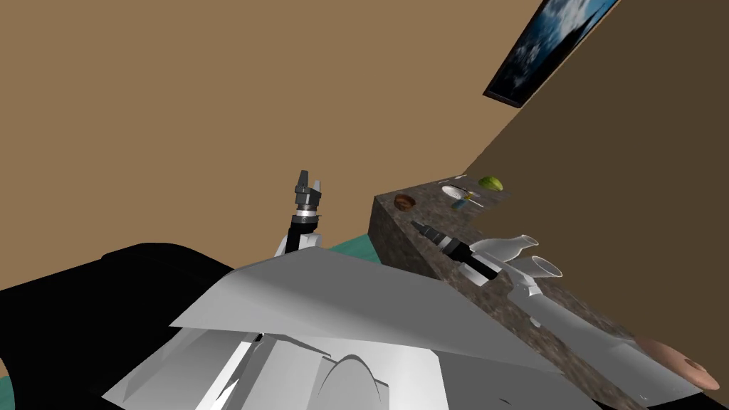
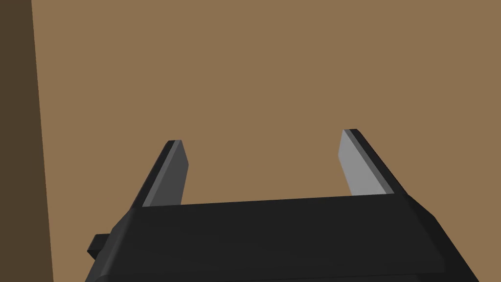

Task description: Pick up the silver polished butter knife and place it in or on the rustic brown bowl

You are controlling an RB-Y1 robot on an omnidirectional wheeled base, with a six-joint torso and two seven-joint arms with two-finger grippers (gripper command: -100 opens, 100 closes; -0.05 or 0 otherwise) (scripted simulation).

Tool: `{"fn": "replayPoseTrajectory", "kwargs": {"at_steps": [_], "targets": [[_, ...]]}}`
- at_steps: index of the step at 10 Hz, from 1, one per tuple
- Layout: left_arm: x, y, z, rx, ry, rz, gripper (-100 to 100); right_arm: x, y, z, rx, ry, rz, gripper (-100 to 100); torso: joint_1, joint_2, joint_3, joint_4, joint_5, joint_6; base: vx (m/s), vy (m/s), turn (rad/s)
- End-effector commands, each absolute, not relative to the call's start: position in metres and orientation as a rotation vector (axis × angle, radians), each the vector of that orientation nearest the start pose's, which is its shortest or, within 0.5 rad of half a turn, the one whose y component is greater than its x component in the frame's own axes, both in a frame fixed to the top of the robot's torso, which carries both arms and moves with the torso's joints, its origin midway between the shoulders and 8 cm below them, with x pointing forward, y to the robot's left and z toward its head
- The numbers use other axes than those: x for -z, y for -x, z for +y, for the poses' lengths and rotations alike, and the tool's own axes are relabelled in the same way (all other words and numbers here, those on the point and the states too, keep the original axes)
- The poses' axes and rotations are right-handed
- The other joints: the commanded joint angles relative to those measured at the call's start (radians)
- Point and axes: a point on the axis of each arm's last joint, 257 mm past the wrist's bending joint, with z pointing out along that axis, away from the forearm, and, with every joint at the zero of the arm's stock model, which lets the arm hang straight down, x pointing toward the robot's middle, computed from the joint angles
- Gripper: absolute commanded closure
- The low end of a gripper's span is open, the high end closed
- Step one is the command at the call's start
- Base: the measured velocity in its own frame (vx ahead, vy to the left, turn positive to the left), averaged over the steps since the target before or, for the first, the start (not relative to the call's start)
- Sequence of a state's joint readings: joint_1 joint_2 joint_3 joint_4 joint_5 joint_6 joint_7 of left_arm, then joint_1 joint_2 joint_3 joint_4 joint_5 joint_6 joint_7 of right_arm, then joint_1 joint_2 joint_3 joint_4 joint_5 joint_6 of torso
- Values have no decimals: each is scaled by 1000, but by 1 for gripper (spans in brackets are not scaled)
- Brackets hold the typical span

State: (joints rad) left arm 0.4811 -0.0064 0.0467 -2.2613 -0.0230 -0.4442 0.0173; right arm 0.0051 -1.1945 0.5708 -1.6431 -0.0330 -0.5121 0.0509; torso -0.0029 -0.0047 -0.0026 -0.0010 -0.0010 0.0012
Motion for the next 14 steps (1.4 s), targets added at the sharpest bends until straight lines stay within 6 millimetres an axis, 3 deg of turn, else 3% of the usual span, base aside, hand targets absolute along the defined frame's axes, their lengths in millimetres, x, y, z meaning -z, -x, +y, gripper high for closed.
{"fn": "replayPoseTrajectory", "kwargs": {"at_steps": [1,2,3,4,5,6,7,8,9,11,12,14], "targets": [[-12,-356,294,1249,697,649,0,232,-422,-269,-931,148,1925,-100,0,0,0,0,0,0,-6,-30,168],[-12,-355,295,1249,697,649,0,250,-417,-288,-874,156,1987,-100,0,0,0,0,0,1,-6,-23,321],[-12,-356,294,1249,697,649,0,249,-417,-293,-859,165,1993,-100,0,0,0,0,0,0,-5,-24,178],[-12,-355,295,1249,698,649,0,265,-412,-315,-797,173,2053,-100,1,-1,0,0,0,1,-1,-16,325],[-12,-356,294,1249,697,649,0,264,-412,-319,-785,179,2058,-100,1,-1,0,0,0,0,2,-20,162],[-12,-355,295,1249,698,649,0,277,-405,-343,-719,187,2114,-100,1,-1,-1,0,0,1,5,-16,288],[-12,-355,295,1249,697,649,0,276,-405,-346,-709,192,2118,-100,1,-1,-1,0,0,0,6,-22,179],[-12,-355,295,1249,698,649,0,287,-398,-371,-640,198,2171,-100,1,-1,-1,0,0,1,10,-18,264],[-12,-355,295,1249,697,649,0,286,-398,-374,-632,202,2174,-100,1,-2,-1,0,0,1,9,-21,131],[-12,-355,295,1249,697,649,0,303,-380,-423,-498,209,2270,-100,1,-2,-1,0,0,1,22,-27,318],[-12,-355,295,1249,697,649,0,300,-380,-429,-480,217,2275,-100,0,-3,-2,-1,0,1,21,-28,165],[-12,-355,295,1249,698,649,0,310,-360,-478,-349,221,2359,-100,1,-3,-2,-1,0,1,28,-22,270]]}}
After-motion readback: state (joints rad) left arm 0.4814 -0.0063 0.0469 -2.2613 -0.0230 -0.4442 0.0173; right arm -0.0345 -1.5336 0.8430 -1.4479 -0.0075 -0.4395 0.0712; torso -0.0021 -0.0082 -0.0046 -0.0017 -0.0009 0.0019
